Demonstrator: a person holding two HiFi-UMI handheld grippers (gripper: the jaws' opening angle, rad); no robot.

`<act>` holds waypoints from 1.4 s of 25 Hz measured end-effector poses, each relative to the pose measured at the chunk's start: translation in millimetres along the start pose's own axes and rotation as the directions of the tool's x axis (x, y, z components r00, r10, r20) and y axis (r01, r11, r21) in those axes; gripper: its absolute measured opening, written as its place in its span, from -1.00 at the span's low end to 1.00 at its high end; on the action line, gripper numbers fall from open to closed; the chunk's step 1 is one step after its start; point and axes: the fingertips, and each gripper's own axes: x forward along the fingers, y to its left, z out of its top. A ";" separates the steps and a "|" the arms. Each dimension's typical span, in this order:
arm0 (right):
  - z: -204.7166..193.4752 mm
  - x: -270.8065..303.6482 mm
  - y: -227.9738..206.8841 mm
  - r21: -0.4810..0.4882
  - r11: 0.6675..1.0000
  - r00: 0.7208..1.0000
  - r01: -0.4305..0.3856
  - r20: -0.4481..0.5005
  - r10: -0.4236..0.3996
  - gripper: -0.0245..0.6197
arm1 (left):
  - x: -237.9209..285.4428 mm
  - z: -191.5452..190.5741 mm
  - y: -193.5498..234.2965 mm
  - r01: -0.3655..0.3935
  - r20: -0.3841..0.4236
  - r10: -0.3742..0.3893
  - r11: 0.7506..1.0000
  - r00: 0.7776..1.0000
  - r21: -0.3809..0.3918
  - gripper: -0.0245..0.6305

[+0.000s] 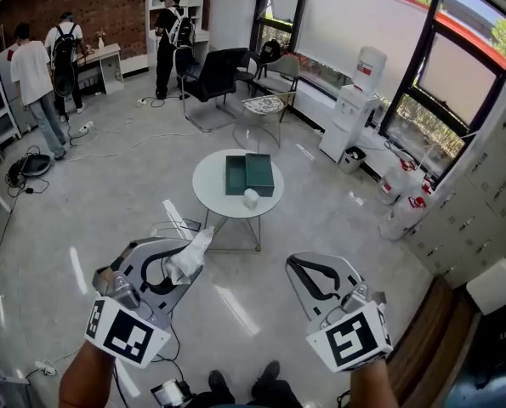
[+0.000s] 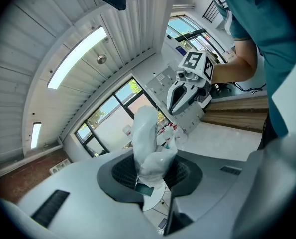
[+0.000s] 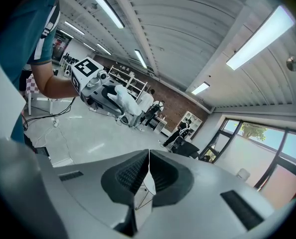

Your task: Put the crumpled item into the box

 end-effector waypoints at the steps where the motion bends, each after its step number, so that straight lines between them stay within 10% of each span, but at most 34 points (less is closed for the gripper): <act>1: -0.1 6.1 -3.5 -0.003 1.000 1.000 -0.001 0.000 0.001 -0.80 | 2.6 -3.9 3.5 0.000 -0.004 0.000 1.000 1.000 -0.003 -0.56; 35: -102.1 121.7 -203.6 -0.077 0.979 0.968 -0.188 0.152 0.198 -0.80 | 212.6 -16.9 72.9 -0.157 -0.211 0.148 0.987 0.966 -0.029 -0.57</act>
